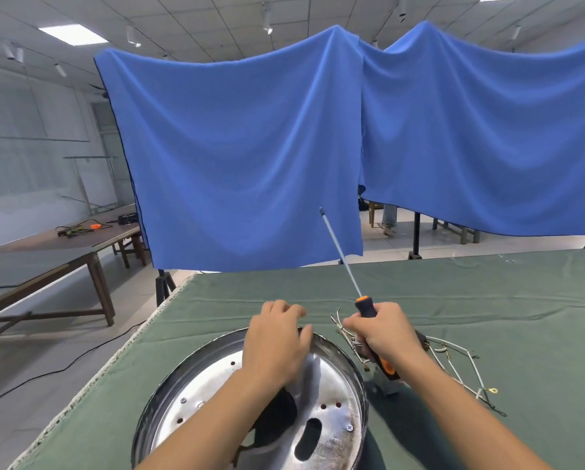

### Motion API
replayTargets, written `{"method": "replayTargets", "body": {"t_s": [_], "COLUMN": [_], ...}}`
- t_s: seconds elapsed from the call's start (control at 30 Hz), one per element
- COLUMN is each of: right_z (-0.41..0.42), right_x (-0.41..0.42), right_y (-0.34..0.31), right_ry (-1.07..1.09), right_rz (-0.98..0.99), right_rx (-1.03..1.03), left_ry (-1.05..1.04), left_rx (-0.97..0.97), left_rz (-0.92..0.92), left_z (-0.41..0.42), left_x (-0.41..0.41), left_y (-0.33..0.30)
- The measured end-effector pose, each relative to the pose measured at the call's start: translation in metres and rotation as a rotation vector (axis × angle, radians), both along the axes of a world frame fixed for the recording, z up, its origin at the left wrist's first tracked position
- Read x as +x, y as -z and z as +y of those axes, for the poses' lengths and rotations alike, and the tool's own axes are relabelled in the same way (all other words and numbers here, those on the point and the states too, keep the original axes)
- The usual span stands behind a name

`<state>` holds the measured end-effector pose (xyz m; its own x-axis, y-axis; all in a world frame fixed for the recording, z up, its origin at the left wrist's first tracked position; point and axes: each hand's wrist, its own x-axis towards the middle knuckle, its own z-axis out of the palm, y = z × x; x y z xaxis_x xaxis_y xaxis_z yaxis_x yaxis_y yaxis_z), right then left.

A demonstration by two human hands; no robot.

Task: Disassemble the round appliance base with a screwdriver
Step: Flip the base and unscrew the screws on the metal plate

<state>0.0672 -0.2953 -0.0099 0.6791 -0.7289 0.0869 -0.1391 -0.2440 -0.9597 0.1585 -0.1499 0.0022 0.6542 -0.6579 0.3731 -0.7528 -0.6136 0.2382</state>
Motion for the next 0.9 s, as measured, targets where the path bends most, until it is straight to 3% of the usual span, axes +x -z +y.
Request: {"method": "replayTargets", "body": {"t_s": [0.13, 0.37, 0.53, 0.67, 0.9], "right_z": [-0.005, -0.008, -0.007, -0.009, -0.008], "right_x": [0.036, 0.081, 0.091, 0.087, 0.055], "right_y": [0.007, 0.003, 0.003, 0.0, -0.026], "right_ry": [0.004, 0.059, 0.034, -0.029, -0.127], "right_rz": [0.305, 0.591, 0.662, 0.701, 0.45], "right_rx": [-0.131, -0.367, -0.442, -0.364, -0.214], "left_ry": [-0.008, 0.013, 0.016, 0.009, 0.034], "left_rx": [0.122, 0.151, 0.099, 0.097, 0.065], "left_rz": [-0.06, -0.149, -0.158, -0.143, -0.083], "left_z": [0.0, 0.003, 0.001, 0.0, 0.002], "left_x": [0.007, 0.015, 0.017, 0.017, 0.015], "left_y": [0.019, 0.029, 0.028, 0.027, 0.018]}}
